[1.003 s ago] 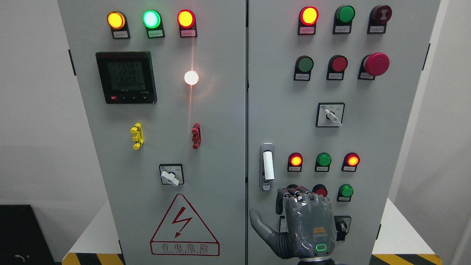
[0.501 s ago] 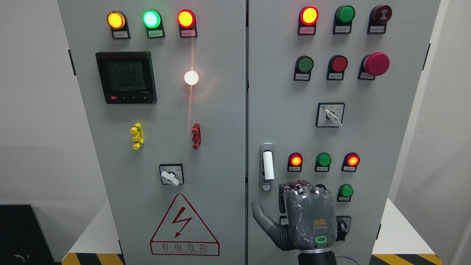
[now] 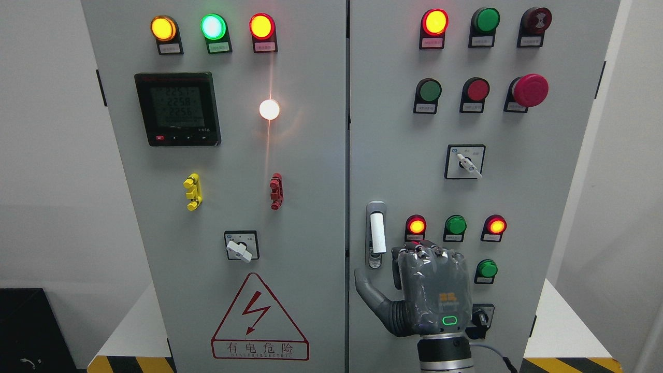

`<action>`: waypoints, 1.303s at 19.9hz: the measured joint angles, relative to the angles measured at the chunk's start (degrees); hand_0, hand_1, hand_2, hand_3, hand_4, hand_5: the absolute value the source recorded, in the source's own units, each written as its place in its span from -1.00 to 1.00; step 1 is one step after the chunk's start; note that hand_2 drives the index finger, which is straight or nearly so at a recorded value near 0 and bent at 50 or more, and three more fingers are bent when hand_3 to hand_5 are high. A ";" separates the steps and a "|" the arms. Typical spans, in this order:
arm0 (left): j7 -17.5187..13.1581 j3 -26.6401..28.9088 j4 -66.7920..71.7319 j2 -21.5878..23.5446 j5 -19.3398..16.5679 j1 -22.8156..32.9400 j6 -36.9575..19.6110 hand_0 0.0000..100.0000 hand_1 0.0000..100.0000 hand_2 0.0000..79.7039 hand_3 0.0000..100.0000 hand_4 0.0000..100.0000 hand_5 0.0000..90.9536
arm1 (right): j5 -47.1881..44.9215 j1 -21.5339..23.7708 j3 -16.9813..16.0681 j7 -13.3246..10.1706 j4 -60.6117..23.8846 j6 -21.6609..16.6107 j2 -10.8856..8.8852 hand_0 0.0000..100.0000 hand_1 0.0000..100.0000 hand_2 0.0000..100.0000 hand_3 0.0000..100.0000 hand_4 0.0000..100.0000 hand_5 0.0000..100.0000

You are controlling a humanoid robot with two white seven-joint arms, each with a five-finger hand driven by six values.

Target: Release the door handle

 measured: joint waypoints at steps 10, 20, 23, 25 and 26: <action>0.00 0.00 0.00 0.00 0.00 0.00 0.00 -0.76 0.11 -1.00 -1.00 -1.00 -1.00 | -0.01 -1.99 -0.62 0.20 2.35 0.14 0.64 -0.57 -0.23 0.99 1.00 0.87 1.00; 0.00 0.00 0.00 0.00 0.00 0.00 0.00 -0.76 0.11 -1.00 -1.00 -1.00 -1.00 | -0.28 -2.74 -1.32 0.39 3.58 1.15 0.90 -0.56 -0.21 0.99 1.00 0.87 1.00; 0.00 0.00 0.00 0.00 0.00 0.00 0.00 -0.76 0.11 -1.00 -1.00 -1.00 -1.00 | -0.34 -2.99 -1.45 0.39 3.78 1.21 0.94 -0.55 -0.22 0.99 1.00 0.87 1.00; 0.00 0.00 0.00 0.00 0.00 0.00 0.00 -0.76 0.11 -1.00 -1.00 -1.00 -1.00 | -0.37 -3.12 -1.50 0.37 3.89 1.21 0.97 -0.54 -0.22 0.99 1.00 0.87 1.00; 0.00 0.00 0.00 0.00 0.00 0.00 0.00 -0.76 0.11 -1.00 -1.00 -1.00 -1.00 | -0.39 -3.19 -1.53 0.25 3.93 1.22 0.98 -0.53 -0.22 0.99 1.00 0.87 1.00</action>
